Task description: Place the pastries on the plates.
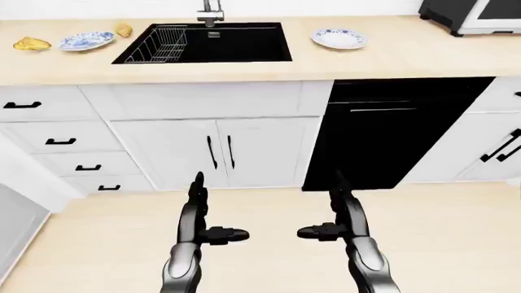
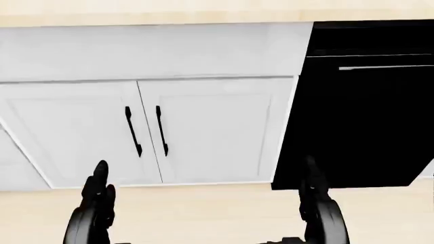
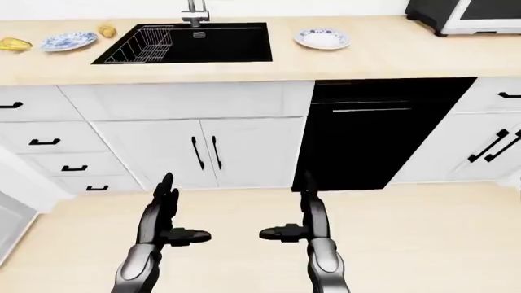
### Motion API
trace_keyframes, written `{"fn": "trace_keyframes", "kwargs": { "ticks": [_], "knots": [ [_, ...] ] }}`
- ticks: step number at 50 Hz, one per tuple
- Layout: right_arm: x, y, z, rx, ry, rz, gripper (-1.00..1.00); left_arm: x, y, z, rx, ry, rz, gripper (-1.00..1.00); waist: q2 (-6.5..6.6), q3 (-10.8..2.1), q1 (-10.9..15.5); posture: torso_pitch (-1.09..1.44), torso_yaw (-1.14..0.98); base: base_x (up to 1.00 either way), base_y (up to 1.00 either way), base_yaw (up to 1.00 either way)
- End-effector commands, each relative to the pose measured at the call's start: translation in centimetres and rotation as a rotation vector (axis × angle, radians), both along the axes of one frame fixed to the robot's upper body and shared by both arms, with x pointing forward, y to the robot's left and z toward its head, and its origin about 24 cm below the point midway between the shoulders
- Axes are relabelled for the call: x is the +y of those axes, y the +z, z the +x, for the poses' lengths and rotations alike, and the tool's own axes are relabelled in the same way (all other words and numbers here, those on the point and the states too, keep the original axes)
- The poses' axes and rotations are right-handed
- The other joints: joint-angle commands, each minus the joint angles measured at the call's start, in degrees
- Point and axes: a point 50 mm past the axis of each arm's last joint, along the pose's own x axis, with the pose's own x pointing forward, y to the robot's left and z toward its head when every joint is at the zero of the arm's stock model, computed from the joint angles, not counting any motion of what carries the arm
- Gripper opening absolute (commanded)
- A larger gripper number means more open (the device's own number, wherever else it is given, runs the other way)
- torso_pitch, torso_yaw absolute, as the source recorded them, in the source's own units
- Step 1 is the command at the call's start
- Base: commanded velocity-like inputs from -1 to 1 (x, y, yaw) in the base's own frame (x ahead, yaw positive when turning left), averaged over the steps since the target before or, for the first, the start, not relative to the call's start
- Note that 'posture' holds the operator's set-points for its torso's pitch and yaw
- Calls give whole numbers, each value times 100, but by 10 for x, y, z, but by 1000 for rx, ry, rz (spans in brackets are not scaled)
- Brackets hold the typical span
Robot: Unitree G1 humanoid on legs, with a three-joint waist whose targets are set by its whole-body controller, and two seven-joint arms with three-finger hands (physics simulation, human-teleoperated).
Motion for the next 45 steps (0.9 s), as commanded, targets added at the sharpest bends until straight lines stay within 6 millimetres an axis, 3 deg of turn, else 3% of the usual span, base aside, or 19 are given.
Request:
{"fn": "trace_keyframes", "kwargs": {
  "ticks": [1, 3, 4, 5, 7, 11, 12, 20, 24, 26, 27, 28, 29, 30, 39, 41, 42, 43, 45],
  "knots": [
    [-2, 67, 11, -246, -11, -13, 100, 4, 69, 19, -202, 11, 32, 100, -45, -5, -12, 0, 0, 0, 0, 0],
    [-3, 84, 12, -276, -12, -26, 100, 9, 87, 25, -223, 24, 52, 100, -1, -405, 21, 0, 0, 0, 0, 0],
    [-1, 88, 12, -290, 2, -17, 100, 10, 91, 26, -228, 20, 61, 100, -12, -201, 11, 0, 0, 0, 0, 0],
    [0, 97, 14, -299, 6, -24, 100, 13, 101, 27, -243, 26, 62, 100, -43, -141, 19, 0, 0, 0, 0, 0],
    [2, 112, 18, -333, 31, -54, 100, 15, 117, 34, -259, 16, 89, 100, -42, -391, 20, 0, 0, 0, 0, 0],
    [7, 137, 28, -375, 67, -93, 100, 18, 160, 48, -324, 14, 91, 100, -13, -493, 34, 0, 0, 0, 0, 0],
    [8, 146, 30, -393, 75, -94, 100, 19, 171, 50, -343, 14, 97, 100, 20, -599, 25, 0, 0, 0, 16, 0],
    [9, 207, 52, -477, 97, -139, 100, 31, 230, 72, -431, 26, 80, 100, -148, -469, -78, 0, 0, 16, 46, 0],
    [8, 230, 58, -497, 103, -147, 100, 40, 252, 80, -445, 42, 114, 100, 88, -369, -173, 0, 0, 23, 59, 0],
    [7, 241, 59, -507, 97, -145, 100, 44, 260, 76, -455, 42, 121, 100, 364, -386, -192, 0, 0, 23, 59, 0],
    [6, 248, 57, -523, 95, -149, 100, 46, 260, 74, -456, 43, 129, 100, 652, -467, -186, 0, 0, 23, 59, 0],
    [4, 254, 56, -535, 79, -147, 100, 49, 261, 73, -457, 52, 128, 100, 713, -530, -196, 0, 0, 23, 59, 0],
    [3, 259, 55, -545, 75, -145, 100, 53, 261, 71, -461, 67, 137, 100, 536, -336, -149, 0, 0, 23, 59, 0],
    [2, 264, 54, -558, 69, -146, 100, 56, 260, 69, -461, 74, 151, 100, 536, -280, -150, 0, 0, 23, 59, 0],
    [-7, 268, 43, -582, 43, -134, 100, 63, 263, 58, -471, 106, 166, 100, -55, -227, 48, 0, 0, 24, 60, 0],
    [-8, 270, 41, -596, 35, -120, 100, 63, 261, 55, -472, 109, 165, 100, -300, -323, 68, 0, 0, 24, 59, 0],
    [-8, 270, 41, -600, 30, -111, 100, 63, 261, 55, -475, 114, 167, 100, -114, -221, -19, 0, 0, 23, 59, 0],
    [-9, 271, 41, -605, 27, -116, 100, 64, 262, 55, -479, 123, 158, 100, -225, -204, 40, 0, 0, 24, 60, 0],
    [-9, 274, 41, -608, 21, -114, 100, 62, 261, 53, -476, 115, 172, 100, -232, -349, -7, 0, 0, 24, 60, 0]
  ]
}}
